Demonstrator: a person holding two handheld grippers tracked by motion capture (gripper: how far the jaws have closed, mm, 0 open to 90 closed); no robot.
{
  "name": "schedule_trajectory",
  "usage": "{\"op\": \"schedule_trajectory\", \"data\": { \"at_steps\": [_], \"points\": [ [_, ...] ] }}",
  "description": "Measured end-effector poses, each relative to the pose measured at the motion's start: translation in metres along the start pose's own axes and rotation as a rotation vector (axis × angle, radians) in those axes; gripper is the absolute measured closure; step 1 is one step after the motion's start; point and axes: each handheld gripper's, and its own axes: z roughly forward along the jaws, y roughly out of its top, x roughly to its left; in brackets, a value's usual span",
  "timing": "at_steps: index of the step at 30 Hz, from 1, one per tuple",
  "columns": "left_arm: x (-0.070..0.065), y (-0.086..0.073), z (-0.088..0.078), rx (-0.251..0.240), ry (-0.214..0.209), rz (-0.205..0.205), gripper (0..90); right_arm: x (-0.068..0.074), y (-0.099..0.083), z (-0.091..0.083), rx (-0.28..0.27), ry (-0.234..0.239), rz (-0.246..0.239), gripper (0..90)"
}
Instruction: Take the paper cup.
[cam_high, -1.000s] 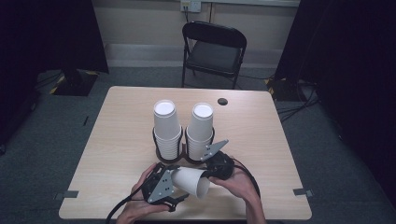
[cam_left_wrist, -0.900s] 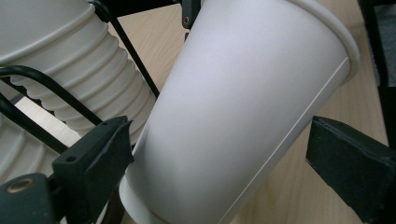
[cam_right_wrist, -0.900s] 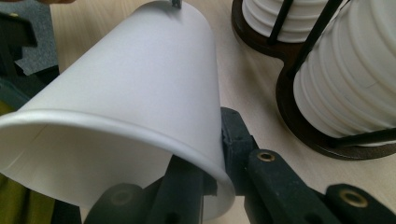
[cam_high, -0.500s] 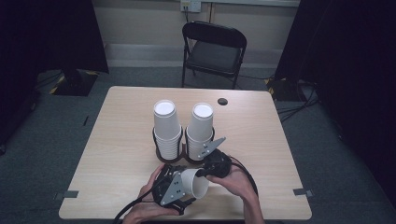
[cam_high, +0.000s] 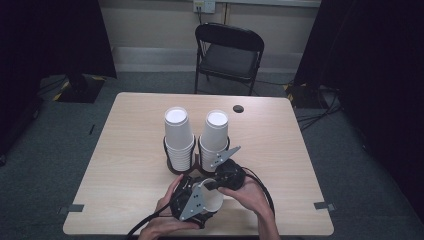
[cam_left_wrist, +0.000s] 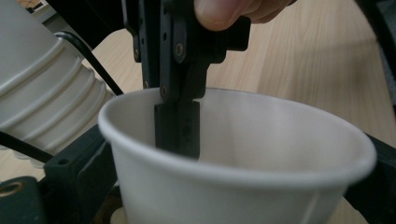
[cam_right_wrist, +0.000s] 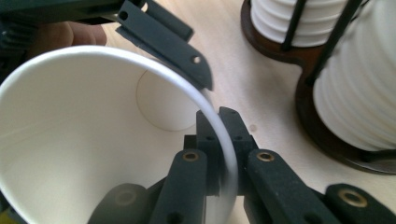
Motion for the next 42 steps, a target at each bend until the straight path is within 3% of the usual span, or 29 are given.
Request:
{"op": "schedule_trajectory", "data": {
  "at_steps": [2,7,15,24,35,36,42],
  "points": [
    [-0.001,0.001,0.001,0.001,0.024,0.011,6.0,0.0,0.0,0.0,0.001,-0.001,0.001,88.7],
    [-0.001,0.002,0.001,-0.014,0.027,-0.001,7.3,0.001,0.001,-0.002,-0.021,0.012,0.025,88.7],
    [0.0,-0.001,0.002,-0.017,0.033,-0.013,8.0,0.003,0.001,-0.002,-0.021,-0.005,0.051,88.3],
    [0.006,-0.004,-0.003,-0.047,0.053,-0.084,9.9,0.003,0.001,-0.006,-0.061,-0.025,0.116,81.3],
    [0.014,-0.016,-0.005,-0.089,0.072,-0.224,9.8,0.006,-0.009,-0.018,-0.23,-0.076,0.139,67.1],
    [0.016,-0.017,-0.006,-0.079,0.073,-0.218,9.8,0.006,-0.01,-0.019,-0.253,-0.075,0.139,66.3],
    [0.02,-0.025,-0.014,-0.103,0.098,-0.28,9.5,0.008,-0.017,-0.022,-0.357,-0.139,0.128,56.1]
  ]
}}
